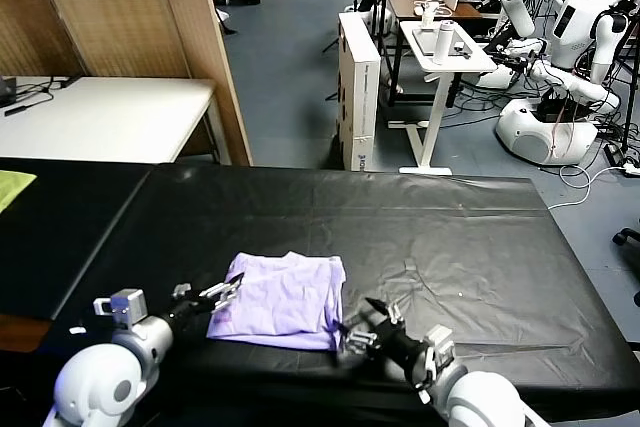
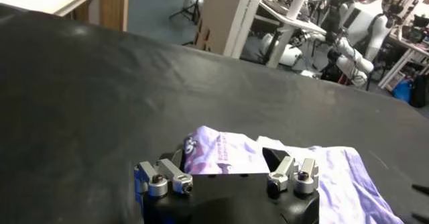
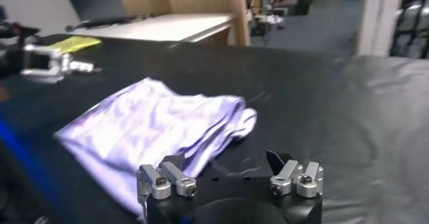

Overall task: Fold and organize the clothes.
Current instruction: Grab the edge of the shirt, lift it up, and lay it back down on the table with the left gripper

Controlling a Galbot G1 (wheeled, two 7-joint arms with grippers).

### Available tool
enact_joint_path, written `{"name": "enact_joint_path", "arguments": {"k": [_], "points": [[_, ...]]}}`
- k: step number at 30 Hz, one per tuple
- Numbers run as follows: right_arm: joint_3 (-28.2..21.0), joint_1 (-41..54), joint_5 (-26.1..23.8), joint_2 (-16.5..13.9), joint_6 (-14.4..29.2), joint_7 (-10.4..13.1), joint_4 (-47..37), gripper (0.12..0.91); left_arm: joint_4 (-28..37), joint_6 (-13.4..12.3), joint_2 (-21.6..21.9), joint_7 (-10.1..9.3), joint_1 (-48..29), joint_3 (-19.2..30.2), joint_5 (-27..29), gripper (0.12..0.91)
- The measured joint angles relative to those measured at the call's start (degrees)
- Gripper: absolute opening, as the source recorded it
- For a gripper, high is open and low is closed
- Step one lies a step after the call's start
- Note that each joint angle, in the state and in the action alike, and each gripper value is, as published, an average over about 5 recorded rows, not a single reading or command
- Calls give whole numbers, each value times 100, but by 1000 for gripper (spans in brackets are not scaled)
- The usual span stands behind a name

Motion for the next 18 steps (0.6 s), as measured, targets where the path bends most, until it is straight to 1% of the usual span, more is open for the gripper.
{"name": "enact_joint_path", "arguments": {"k": [2,6,13,14,16,17,18], "points": [[-68,7,-8,-4,2,-4,10,869,-5,-1,-18,1,11,-2,19,907],[-129,16,-10,1,17,-19,41,786,-39,-1,-62,2,44,-1,56,907],[-126,-12,-12,-1,39,-34,77,749,-62,-1,-105,4,92,-2,101,907],[-138,-11,-20,9,40,-34,69,729,-64,-1,-107,4,95,-3,103,907],[-170,-8,-46,32,42,-35,52,653,-68,-1,-108,4,101,-9,105,907],[-189,-6,-66,44,44,-38,43,604,-69,-1,-107,5,103,-13,106,907],[-209,-4,-89,55,46,-41,33,535,-70,-1,-107,5,105,-19,106,907]]}}
